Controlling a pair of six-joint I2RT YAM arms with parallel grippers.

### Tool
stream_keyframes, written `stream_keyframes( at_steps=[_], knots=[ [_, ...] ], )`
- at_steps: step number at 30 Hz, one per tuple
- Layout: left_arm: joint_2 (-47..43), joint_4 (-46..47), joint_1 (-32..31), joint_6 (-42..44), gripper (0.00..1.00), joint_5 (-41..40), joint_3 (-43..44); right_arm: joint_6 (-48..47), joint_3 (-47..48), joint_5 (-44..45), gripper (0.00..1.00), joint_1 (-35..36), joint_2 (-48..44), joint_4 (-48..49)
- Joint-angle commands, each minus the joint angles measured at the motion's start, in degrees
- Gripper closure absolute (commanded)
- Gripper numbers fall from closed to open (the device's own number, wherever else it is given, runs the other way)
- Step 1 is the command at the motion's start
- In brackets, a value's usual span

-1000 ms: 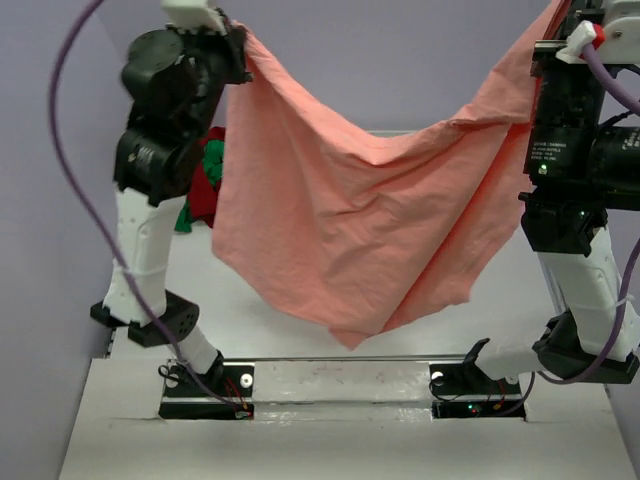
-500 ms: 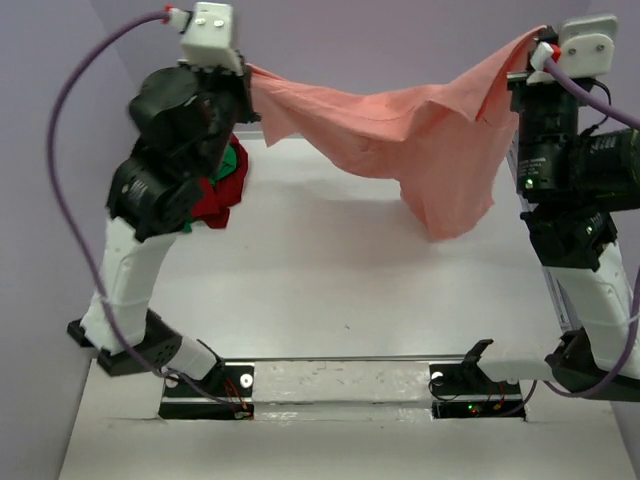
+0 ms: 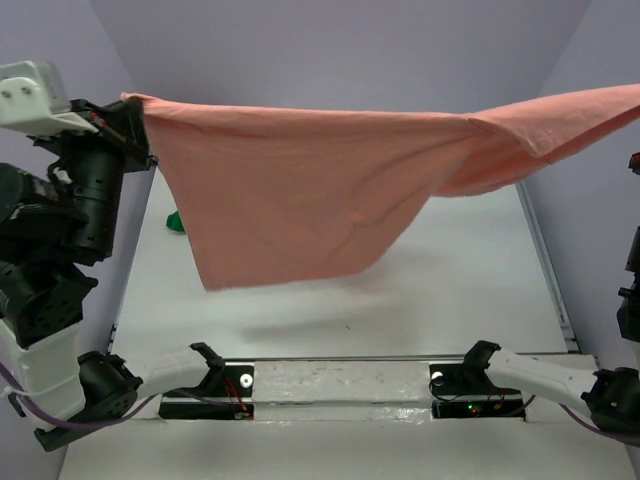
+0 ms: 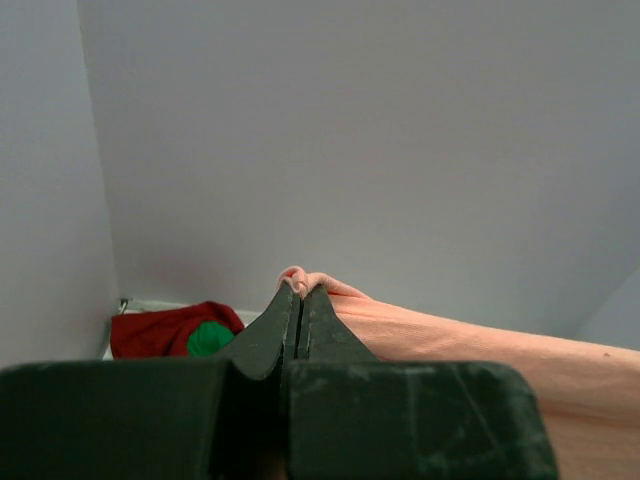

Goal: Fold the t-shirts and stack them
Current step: Flatten the tshirt out

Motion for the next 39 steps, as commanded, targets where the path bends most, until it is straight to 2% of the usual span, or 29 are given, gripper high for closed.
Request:
stream_keyframes(
  at_steps=[1, 8, 10, 13, 19, 27, 30, 33, 34, 36, 37, 39],
  knots=[
    [0.8, -1.9, -0.2, -2.3, 1.0, -1.8, -3.6, 1.9, -1.6, 1.2, 1.0, 0.3, 0.3, 0.5],
    [-1.2, 0.9, -0.2, -6.6, 1.0, 1.9, -13.2, 10.4, -3.8, 2.9, 1.0, 0.9, 3.9, -8.5],
    [-1.7, 1.5, -0.3, -7.0, 1.0, 2.2, -14.1, 14.2, -3.4, 3.4, 1.0, 1.4, 4.7, -13.8],
    [-2.1, 1.8, -0.3, -7.0, 1.0, 2.5, -14.9, 15.9, -3.6, 5.5, 1.0, 2.2, 5.6, -16.7],
    [-4.2, 1.6, -0.3, -8.1, 1.0, 2.1, -18.1, 11.3, -4.7, 11.8, 1.0, 6.6, 6.6, -14.3],
    [-4.4, 1.4, -0.3, -8.1, 1.0, 2.2, -18.9, 8.4, -5.3, 14.2, 1.0, 9.0, 7.8, -10.8],
    [-4.3, 1.3, -0.3, -8.1, 1.0, 2.8, -17.9, 1.0, -6.1, 16.8, 1.0, 12.4, 8.3, -1.8],
    [-4.5, 0.7, -0.4, -8.2, 1.0, 2.9, -16.8, -11.5, -7.1, 19.9, 1.0, 19.9, 9.7, 11.9],
    [-4.8, 0.6, -0.4, -8.3, 1.0, 3.0, -16.5, -22.1, -8.2, 21.1, 1.0, 21.9, 10.4, 23.6],
    [-5.5, 0.7, -0.4, -8.3, 1.0, 4.3, -16.0, -34.9, -8.9, 21.6, 1.0, 26.4, 13.7, 38.4],
    [-6.0, 1.0, -0.4, -8.0, 1.0, 4.9, -15.9, -46.8, -8.8, 20.7, 1.0, 30.9, 15.1, 51.5],
    [-6.1, 1.3, -0.4, -7.8, 1.0, 4.8, -15.4, -59.1, -7.2, 18.0, 1.0, 35.2, 18.8, 65.8]
  ],
)
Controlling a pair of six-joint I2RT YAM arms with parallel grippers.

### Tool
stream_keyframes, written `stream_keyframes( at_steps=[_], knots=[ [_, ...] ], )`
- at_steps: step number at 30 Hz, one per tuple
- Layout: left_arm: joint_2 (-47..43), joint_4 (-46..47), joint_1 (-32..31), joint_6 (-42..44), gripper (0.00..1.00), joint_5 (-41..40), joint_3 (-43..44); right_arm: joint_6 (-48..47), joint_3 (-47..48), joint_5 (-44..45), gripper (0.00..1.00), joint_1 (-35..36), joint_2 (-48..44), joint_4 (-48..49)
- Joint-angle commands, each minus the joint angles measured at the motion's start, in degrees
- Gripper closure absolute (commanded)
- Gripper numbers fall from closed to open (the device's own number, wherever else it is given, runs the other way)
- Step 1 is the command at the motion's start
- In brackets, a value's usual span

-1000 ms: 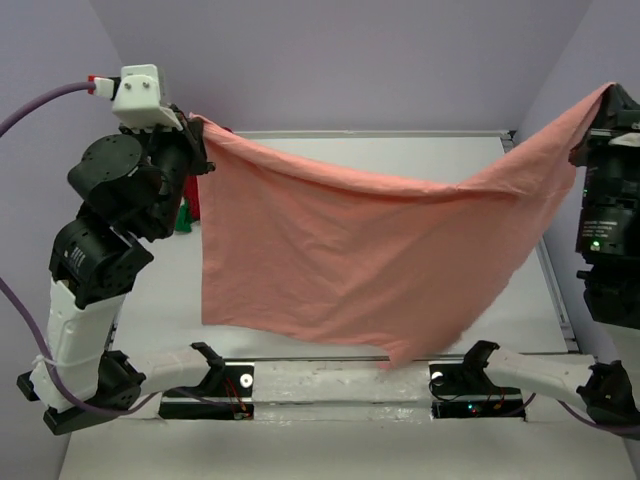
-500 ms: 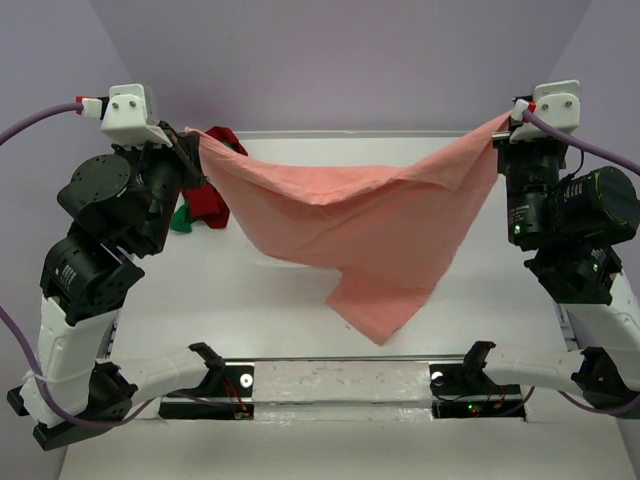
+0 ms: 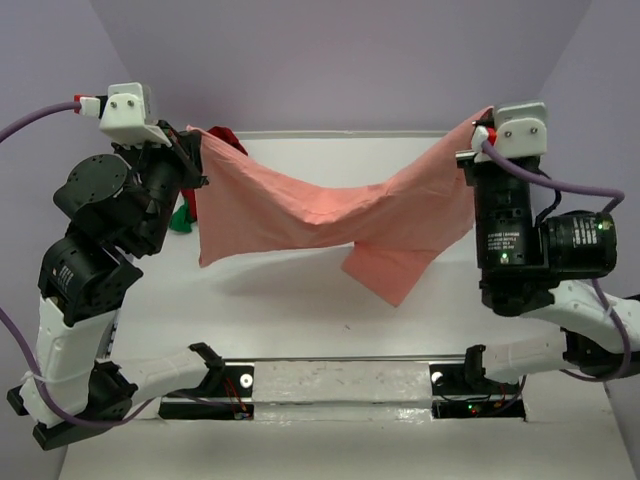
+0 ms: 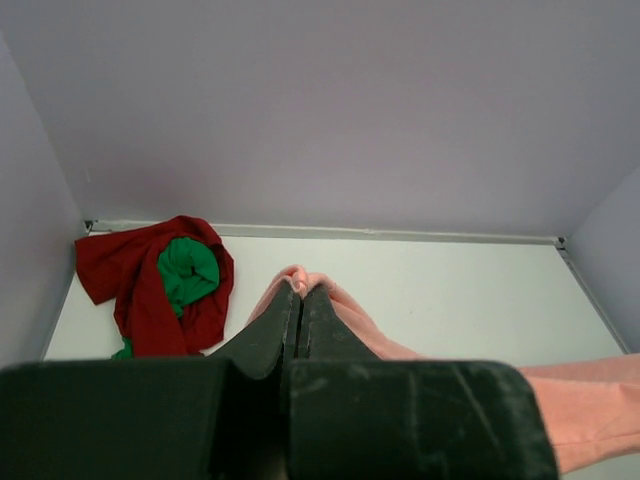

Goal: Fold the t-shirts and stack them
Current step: Flatten the tshirt out

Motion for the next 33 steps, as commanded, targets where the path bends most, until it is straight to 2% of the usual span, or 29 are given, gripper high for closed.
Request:
stream_keyframes(
  at_steps=[1, 3, 4, 6, 7, 8, 9, 11, 14, 15, 16, 17, 19, 22, 24, 28, 30, 33],
  knots=[
    [-1.5, 3.6, -0.2, 0.6, 1.0, 0.8, 3.3, -40.0, 4.1, -5.0, 1.0, 9.5, 8.7, 48.3],
    [-0.4, 4.2, -0.2, 1.2, 1.0, 0.8, 3.9, -37.3, 4.9, -7.2, 1.0, 10.2, 10.0, 46.6],
    [0.7, 5.1, -0.2, 2.5, 1.0, 1.0, 3.7, -23.2, 4.7, -8.8, 1.0, 10.2, 7.5, 34.2],
    [2.6, 8.0, -0.2, 3.8, 1.0, 1.6, 3.2, -2.6, 3.3, -12.8, 1.0, 9.2, 2.5, 16.2],
    [5.4, 8.8, -0.2, 4.7, 1.0, 1.5, 3.9, 17.6, 3.8, -19.1, 1.0, 6.5, -0.1, -2.3],
    [7.0, 10.5, -0.2, 6.8, 1.0, 1.3, 4.6, 23.9, 4.9, -21.2, 1.0, 1.0, -2.2, -6.8],
    [8.6, 11.5, -0.2, 7.7, 1.0, 1.3, 5.3, 26.8, 6.9, -22.5, 1.0, -0.8, -1.5, -9.6],
    [13.9, 13.6, -0.2, 11.5, 1.0, 0.9, 8.1, 22.6, 13.2, -23.5, 1.0, -2.6, 1.9, -12.6],
    [21.6, 14.4, -0.2, 14.3, 1.0, -1.6, 16.5, 20.5, 19.8, -25.2, 1.0, -12.0, 9.4, -16.4],
    [24.5, 15.8, 1.1, 16.1, 1.0, -2.6, 20.0, 26.9, 23.5, -26.4, 1.0, -20.0, 12.4, -24.5],
    [24.6, 15.8, 1.2, 16.1, 1.0, -1.1, 22.3, 27.0, 23.5, -28.2, 1.0, -20.1, 13.4, -24.6],
    [27.7, 14.8, 4.9, 15.0, 1.0, 1.0, 25.2, 35.0, 26.1, -32.2, 1.0, -27.6, 14.2, -32.2],
    [31.9, 13.2, 9.0, 11.1, 1.0, 7.9, 31.3, 43.1, 25.8, -36.6, 1.0, -36.9, 15.3, -37.4],
    [38.3, 12.4, 15.8, 7.8, 1.0, 15.9, 38.0, 50.5, 27.6, -41.0, 1.0, -44.2, 17.1, -42.7],
    [42.0, 11.8, 20.0, 5.6, 1.0, 20.6, 40.5, 52.7, 27.8, -41.1, 1.0, -46.1, 19.1, -44.0],
    [45.0, 10.2, 26.4, 3.0, 1.0, 23.0, 39.8, 54.0, 29.5, -41.3, 1.0, -49.8, 21.5, -46.2],
    [44.0, 10.6, 27.9, 3.3, 1.0, 22.7, 35.4, 52.1, 30.6, -39.9, 1.0, -49.8, 21.6, -46.1],
    [37.9, 13.8, 28.0, 4.0, 1.0, 22.4, 29.7, 51.2, 32.2, -39.7, 1.0, -49.8, 20.1, -46.3]
  ],
)
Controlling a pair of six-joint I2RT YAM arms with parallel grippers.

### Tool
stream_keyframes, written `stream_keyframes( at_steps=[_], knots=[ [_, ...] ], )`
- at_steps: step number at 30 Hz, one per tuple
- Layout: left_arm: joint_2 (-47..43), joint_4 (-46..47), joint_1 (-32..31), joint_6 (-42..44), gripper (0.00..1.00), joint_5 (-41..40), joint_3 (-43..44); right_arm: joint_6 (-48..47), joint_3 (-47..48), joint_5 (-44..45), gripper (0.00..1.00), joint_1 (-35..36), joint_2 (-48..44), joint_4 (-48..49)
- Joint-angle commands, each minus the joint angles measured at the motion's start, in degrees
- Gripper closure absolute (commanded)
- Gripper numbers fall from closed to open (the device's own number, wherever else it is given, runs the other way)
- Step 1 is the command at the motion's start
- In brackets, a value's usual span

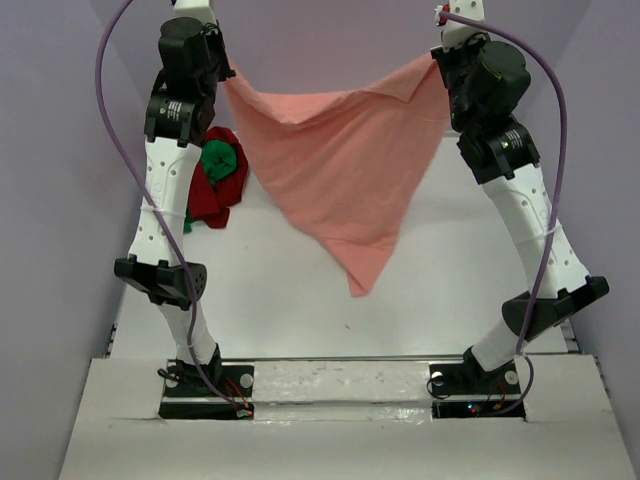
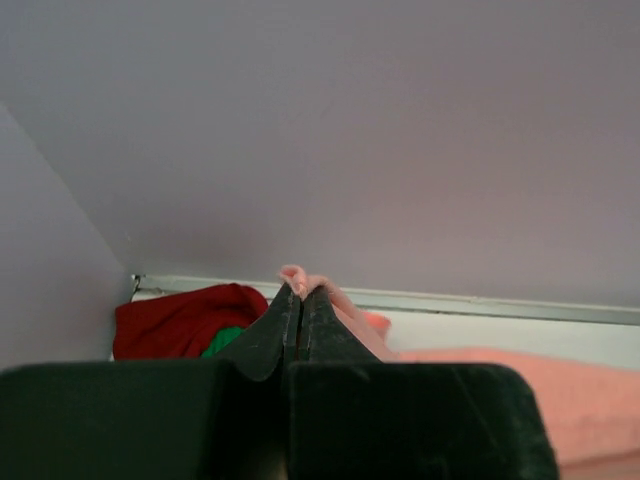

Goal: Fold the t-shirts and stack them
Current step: Flatten the tshirt out

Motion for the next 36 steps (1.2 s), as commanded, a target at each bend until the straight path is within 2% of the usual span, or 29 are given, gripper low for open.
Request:
stream_keyframes(
  at_steps=[1, 4, 9, 12, 15, 20, 24, 28, 30, 31, 32, 33, 36],
  knots=[
    [-8.8, 5.2, -0.1, -0.5, 1.0, 2.2, -3.2, 0.9, 6.7, -0.1, 1.0, -0.1, -5.8, 2.0],
    [-11.8, 4.4, -0.1, -1.2, 1.0, 2.8, -4.4, 0.8, 5.8, 1.2, 1.0, -0.1, -8.6, 1.5],
    [-20.2, 4.7, -1.2, -1.6, 1.0, 0.3, -10.2, -2.2, -4.4, 6.6, 1.0, 5.7, -15.9, 4.6],
    [-26.8, 4.6, -4.3, -1.0, 1.0, -3.7, -14.9, -11.8, -8.4, 16.0, 1.0, 15.5, -19.9, 10.2],
    [-33.1, 2.5, -8.9, -0.1, 1.0, -8.2, -16.8, -27.9, -12.8, 26.4, 1.0, 25.8, -24.6, 24.0],
    [-37.3, 0.7, -13.2, 0.1, 1.0, -12.5, -19.1, -46.0, -19.6, 31.1, 1.0, 35.7, -26.5, 43.9],
    [-37.2, 0.8, -13.3, -0.1, 1.0, -13.2, -19.9, -46.1, -20.1, 29.9, 1.0, 39.5, -25.6, 46.1],
    [-34.1, 3.9, -13.3, 0.1, 1.0, -11.0, -19.9, -35.2, -19.6, 23.8, 1.0, 39.0, -23.3, 39.8],
    [-29.7, 4.6, -13.2, 0.2, 1.0, -10.7, -18.6, -26.4, -16.5, 19.0, 1.0, 31.4, -20.9, 33.5],
    [-26.6, 5.6, -12.9, 0.2, 1.0, -8.9, -17.3, -15.8, -14.5, 16.5, 1.0, 27.6, -18.1, 23.7],
    [-26.5, 6.4, -12.2, 0.0, 1.0, -7.5, -16.7, -15.7, -13.4, 13.3, 1.0, 23.8, -17.0, 19.4],
    [-23.0, 7.1, -10.4, -0.5, 1.0, -4.1, -15.8, -5.8, -12.3, 6.0, 1.0, 15.0, -15.7, 16.1],
    [-14.7, 7.5, -5.7, -2.5, 1.0, 1.6, -9.8, 2.6, -4.9, -1.9, 1.0, 3.2, -7.9, 8.8]
  ],
)
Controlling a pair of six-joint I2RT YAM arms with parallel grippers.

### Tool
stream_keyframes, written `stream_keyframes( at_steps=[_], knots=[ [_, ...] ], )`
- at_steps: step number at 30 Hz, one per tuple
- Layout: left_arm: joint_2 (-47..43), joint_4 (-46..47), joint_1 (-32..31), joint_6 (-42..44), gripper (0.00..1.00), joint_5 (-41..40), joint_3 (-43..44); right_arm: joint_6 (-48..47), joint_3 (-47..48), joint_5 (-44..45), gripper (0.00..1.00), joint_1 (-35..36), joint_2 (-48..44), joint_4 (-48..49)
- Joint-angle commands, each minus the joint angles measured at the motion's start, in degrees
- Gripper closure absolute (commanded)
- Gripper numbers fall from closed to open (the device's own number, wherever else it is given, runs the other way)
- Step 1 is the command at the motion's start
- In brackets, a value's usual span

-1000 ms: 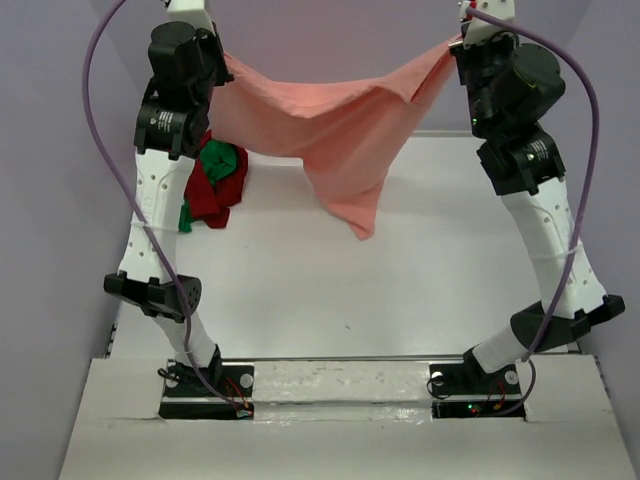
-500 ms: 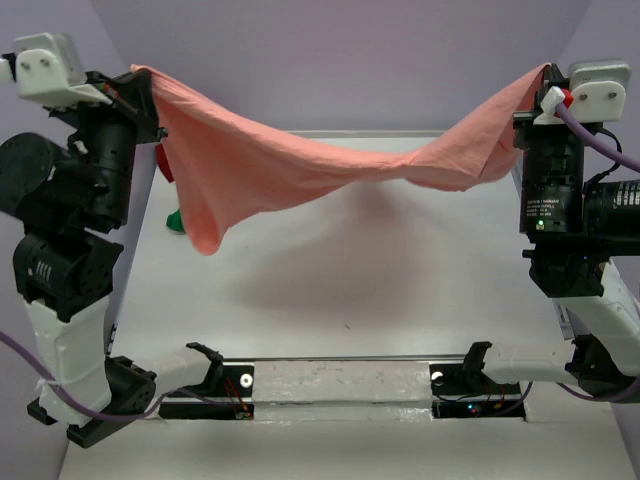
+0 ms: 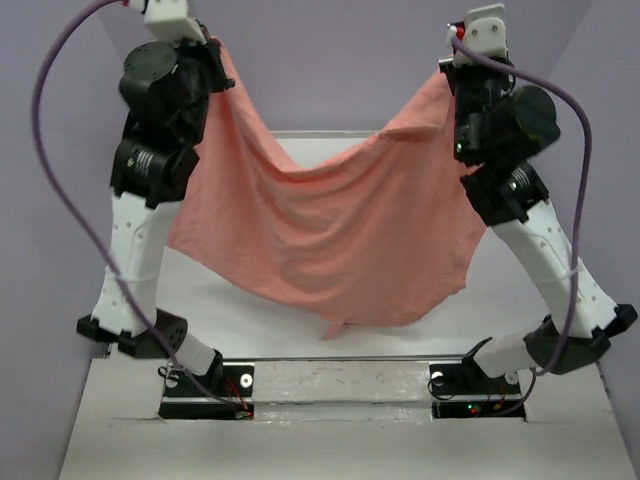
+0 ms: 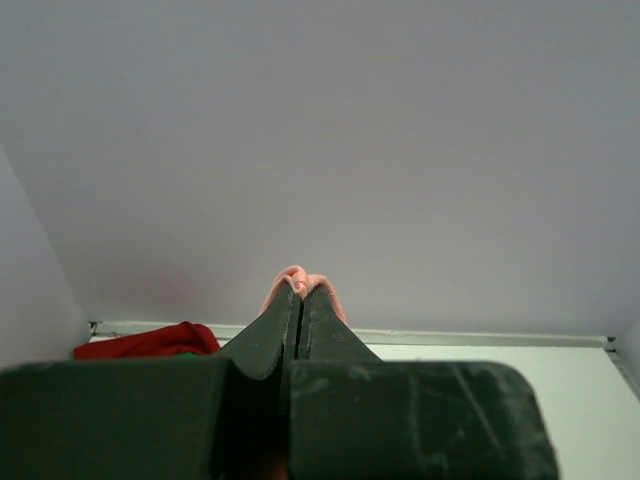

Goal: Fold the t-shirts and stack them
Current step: Flatten the tshirt out

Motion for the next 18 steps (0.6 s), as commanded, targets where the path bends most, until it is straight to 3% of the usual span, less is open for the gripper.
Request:
stream_keyframes(
  at_steps=[1, 5, 8, 14, 18],
  knots=[
    [11.9, 4.1, 5.7, -1.6, 1.0, 9.1, 9.7, 20.8, 11.2, -16.3, 1.0, -16.4, 8.7, -14.7],
    [27.3, 2.1, 9.7, -1.4, 1.0, 12.1, 24.6, 23.9, 25.9, -21.8, 1.0, -22.8, 19.7, -21.4],
    [29.7, 3.6, 11.9, -0.5, 1.0, 13.2, 25.0, 24.1, 32.4, -22.1, 1.0, -23.3, 23.3, -24.0],
    [19.5, 6.4, 11.9, 0.1, 1.0, 11.4, 12.2, 23.8, 28.5, -22.0, 1.0, -23.3, 16.6, -24.2],
    [14.2, 5.3, 11.6, 0.1, 1.0, 11.1, 10.5, 21.7, 25.0, -19.0, 1.0, -20.0, 11.2, -23.5]
  ],
)
